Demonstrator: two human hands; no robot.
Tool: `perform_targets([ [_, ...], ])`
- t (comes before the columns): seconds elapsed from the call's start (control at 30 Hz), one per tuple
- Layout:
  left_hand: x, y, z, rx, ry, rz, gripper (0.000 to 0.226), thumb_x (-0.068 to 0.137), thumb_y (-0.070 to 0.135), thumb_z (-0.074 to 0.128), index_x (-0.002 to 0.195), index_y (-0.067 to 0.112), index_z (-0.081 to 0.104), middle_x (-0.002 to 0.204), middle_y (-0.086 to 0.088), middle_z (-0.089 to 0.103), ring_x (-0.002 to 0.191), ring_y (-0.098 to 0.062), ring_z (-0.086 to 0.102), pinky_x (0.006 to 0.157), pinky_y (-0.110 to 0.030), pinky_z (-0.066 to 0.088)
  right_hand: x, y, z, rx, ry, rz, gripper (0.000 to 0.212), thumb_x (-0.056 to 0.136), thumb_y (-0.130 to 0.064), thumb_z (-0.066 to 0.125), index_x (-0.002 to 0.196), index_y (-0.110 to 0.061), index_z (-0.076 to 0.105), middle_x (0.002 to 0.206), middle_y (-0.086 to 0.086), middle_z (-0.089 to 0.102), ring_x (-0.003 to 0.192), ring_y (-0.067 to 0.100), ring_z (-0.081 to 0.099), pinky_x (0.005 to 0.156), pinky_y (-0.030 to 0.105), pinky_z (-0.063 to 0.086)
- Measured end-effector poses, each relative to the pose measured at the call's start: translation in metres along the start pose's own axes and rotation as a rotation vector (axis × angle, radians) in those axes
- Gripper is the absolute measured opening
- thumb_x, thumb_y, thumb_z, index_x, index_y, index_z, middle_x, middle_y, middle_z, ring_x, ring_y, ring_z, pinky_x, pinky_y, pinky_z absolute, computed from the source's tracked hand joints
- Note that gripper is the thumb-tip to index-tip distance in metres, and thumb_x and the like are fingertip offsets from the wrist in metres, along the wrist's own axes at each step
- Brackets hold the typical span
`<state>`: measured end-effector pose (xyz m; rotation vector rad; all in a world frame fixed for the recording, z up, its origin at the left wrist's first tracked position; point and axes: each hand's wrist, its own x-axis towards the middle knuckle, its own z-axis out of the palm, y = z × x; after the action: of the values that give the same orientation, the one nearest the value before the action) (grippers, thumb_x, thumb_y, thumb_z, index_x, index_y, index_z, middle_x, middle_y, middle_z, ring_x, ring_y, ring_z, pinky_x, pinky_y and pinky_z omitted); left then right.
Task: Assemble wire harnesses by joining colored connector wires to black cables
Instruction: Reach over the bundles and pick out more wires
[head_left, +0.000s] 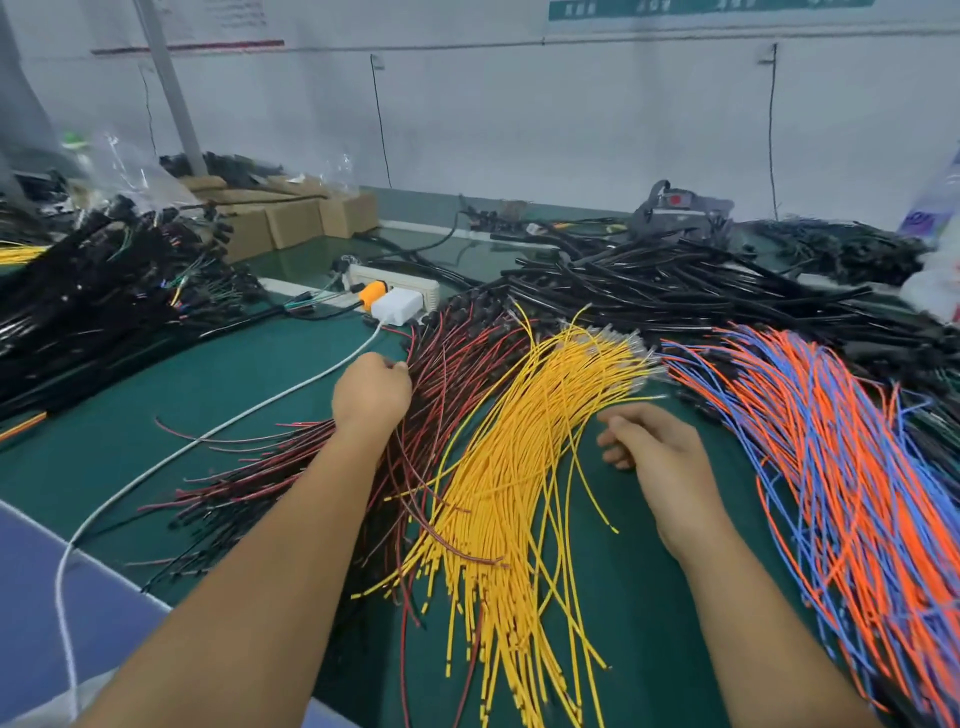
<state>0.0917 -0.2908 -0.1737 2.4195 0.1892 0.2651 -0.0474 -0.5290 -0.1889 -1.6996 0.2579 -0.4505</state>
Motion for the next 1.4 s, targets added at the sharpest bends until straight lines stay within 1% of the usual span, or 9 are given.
perform_targets([
  [0.33, -0.002, -0.002, 0.0, -0.178, 0.133, -0.088, 0.029, 0.098, 0.029, 0.047, 0.099, 0.009, 0.067, 0.08, -0.01, 0.064, 0.072, -0.029, 0.056, 0.064, -0.031, 0.041, -0.003, -0.006, -0.001, 0.041, -0.01, 0.029, 0.017, 0.094, -0.015, 0.054, 0.091, -0.016, 0.07, 0.074, -0.001, 0.066, 0.065, 0.01, 0.058, 0.065, 0.023, 0.046],
  [0.47, -0.003, 0.0, -0.006, -0.134, 0.32, -0.077, 0.026, 0.098, 0.026, 0.045, 0.105, 0.011, 0.066, 0.111, -0.016, 0.061, 0.105, -0.036, 0.05, 0.088, -0.045, 0.044, -0.002, -0.007, -0.001, 0.065, -0.004, 0.034, 0.018, 0.094, -0.013, 0.054, 0.089, -0.017, 0.071, 0.072, -0.002, 0.066, 0.063, 0.008, 0.058, 0.065, 0.023, 0.047],
  [0.57, -0.019, 0.015, -0.008, -0.136, 0.355, 0.117, 0.023, 0.101, 0.021, 0.042, 0.106, 0.008, 0.06, 0.111, -0.012, 0.057, 0.099, -0.027, 0.05, 0.082, -0.04, 0.043, -0.002, -0.007, 0.0, 0.075, 0.001, 0.028, 0.018, 0.094, -0.014, 0.054, 0.089, -0.017, 0.07, 0.071, -0.003, 0.066, 0.061, 0.006, 0.058, 0.065, 0.025, 0.047],
  [0.67, -0.054, 0.049, 0.001, -0.272, 0.056, 0.305, 0.009, 0.101, 0.014, 0.037, 0.099, 0.017, 0.046, 0.096, 0.002, 0.055, 0.078, -0.008, 0.051, 0.062, -0.026, 0.043, -0.001, -0.008, 0.0, 0.134, 0.014, 0.02, 0.02, 0.097, -0.023, 0.051, 0.092, -0.019, 0.07, 0.079, -0.002, 0.067, 0.067, 0.01, 0.06, 0.067, 0.028, 0.047],
  [0.77, -0.094, 0.085, 0.021, -0.236, -0.262, 0.524, 0.013, 0.096, 0.006, 0.04, 0.097, 0.018, 0.044, 0.09, 0.002, 0.053, 0.075, -0.017, 0.051, 0.057, -0.031, 0.04, 0.002, -0.01, 0.001, 0.229, 0.042, 0.024, 0.024, 0.102, -0.032, 0.042, 0.1, -0.027, 0.065, 0.094, 0.001, 0.069, 0.077, 0.014, 0.063, 0.069, 0.03, 0.05],
  [0.9, -0.143, 0.12, 0.044, -0.17, -0.528, 0.744, 0.021, 0.098, 0.016, 0.039, 0.117, 0.013, 0.048, 0.107, -0.011, 0.063, 0.093, -0.03, 0.057, 0.074, -0.039, 0.047, 0.006, -0.009, -0.005, 0.332, 0.191, -0.028, 0.019, 0.101, -0.025, 0.046, 0.091, -0.02, 0.061, 0.089, 0.006, 0.064, 0.081, 0.015, 0.058, 0.074, 0.029, 0.045],
  [1.0, -0.158, 0.133, 0.044, -0.072, -0.643, 0.746, 0.031, 0.099, 0.019, 0.036, 0.128, 0.015, 0.044, 0.108, -0.014, 0.065, 0.092, -0.035, 0.062, 0.071, -0.039, 0.05, 0.009, -0.011, -0.016, 0.415, 0.302, -0.069, 0.019, 0.098, -0.005, 0.048, 0.088, -0.015, 0.06, 0.085, 0.014, 0.063, 0.075, 0.013, 0.057, 0.071, 0.023, 0.045],
  [1.2, -0.153, 0.134, 0.013, -0.323, -1.453, 0.466, 0.043, 0.102, 0.035, 0.043, 0.142, 0.024, 0.032, 0.073, -0.004, 0.061, 0.046, -0.014, 0.058, 0.046, -0.021, 0.049, 0.023, -0.009, -0.04, 0.29, 0.388, -0.009, 0.028, 0.098, -0.002, 0.042, 0.085, -0.019, 0.059, 0.035, -0.01, 0.041, 0.033, 0.001, 0.034, 0.037, 0.014, 0.027],
  [1.4, -0.153, 0.122, 0.023, -0.528, -1.214, 0.242, 0.03, 0.102, 0.014, 0.042, 0.131, 0.02, 0.037, 0.068, -0.001, 0.042, 0.046, -0.008, 0.028, 0.042, -0.017, 0.026, 0.02, -0.01, -0.043, 0.747, 0.411, 0.144, 0.026, 0.101, -0.015, 0.037, 0.081, -0.019, 0.052, 0.063, -0.003, 0.056, 0.057, 0.011, 0.053, 0.052, 0.021, 0.044],
])
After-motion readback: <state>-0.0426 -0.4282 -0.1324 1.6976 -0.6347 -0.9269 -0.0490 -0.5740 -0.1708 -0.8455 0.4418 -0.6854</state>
